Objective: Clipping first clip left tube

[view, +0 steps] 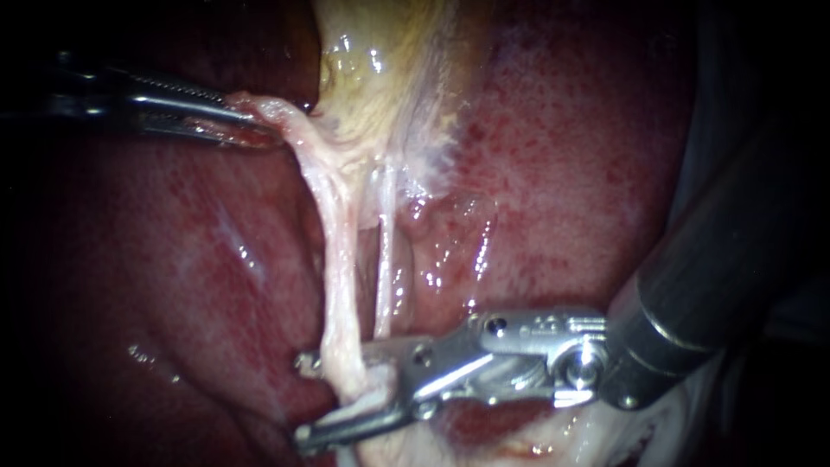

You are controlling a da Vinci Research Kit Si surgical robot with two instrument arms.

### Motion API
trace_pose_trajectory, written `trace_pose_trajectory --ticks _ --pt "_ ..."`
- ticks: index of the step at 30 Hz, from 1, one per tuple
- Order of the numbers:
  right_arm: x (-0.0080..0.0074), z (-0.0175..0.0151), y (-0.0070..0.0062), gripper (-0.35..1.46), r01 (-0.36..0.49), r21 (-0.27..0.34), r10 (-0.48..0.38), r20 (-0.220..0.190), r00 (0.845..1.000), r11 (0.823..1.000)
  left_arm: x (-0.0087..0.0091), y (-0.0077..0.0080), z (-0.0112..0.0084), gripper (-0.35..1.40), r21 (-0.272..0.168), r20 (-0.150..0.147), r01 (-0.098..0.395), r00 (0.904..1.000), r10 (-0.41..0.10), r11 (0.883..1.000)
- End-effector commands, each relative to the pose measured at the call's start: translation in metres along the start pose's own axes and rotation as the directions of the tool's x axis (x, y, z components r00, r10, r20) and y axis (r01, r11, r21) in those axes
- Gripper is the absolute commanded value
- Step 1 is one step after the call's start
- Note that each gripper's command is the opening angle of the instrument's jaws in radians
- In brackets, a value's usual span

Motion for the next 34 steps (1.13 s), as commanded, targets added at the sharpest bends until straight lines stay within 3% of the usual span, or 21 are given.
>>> trace_pose_trajectory --ticks 1,10,17,21,34 --pt "-0.0001 -0.0004 0.0002 0.37 -0.001 -0.002 0.001 0.000 1.000 1.000 0.0000 0.0000 0.0000 -0.35 0.000 0.000 0.000 1.0000 0.000 1.000" --pt "-0.0002 -0.0016 0.0007 0.03 -0.062 0.003 0.062 0.000 0.998 0.998 0.0000 0.0000 0.0000 -0.35 -0.001 0.000 0.000 1.0000 0.000 1.000" --pt "-0.0002 -0.0018 0.0006 -0.35 -0.102 0.006 0.102 0.001 0.995 0.995 0.0000 0.0000 0.0000 -0.35 -0.001 0.000 0.000 1.0000 0.000 1.000" --pt "-0.0003 -0.0019 0.0006 -0.35 -0.149 0.007 0.149 0.001 0.989 0.989 0.0000 -0.0001 0.0000 -0.35 -0.001 0.000 0.000 1.0000 0.000 1.000" --pt "-0.0006 -0.0020 0.0007 -0.35 -0.159 0.010 0.159 0.004 0.987 0.987 0.0000 -0.0003 0.0001 -0.35 -0.001 0.000 0.000 1.0000 0.000 1.000"
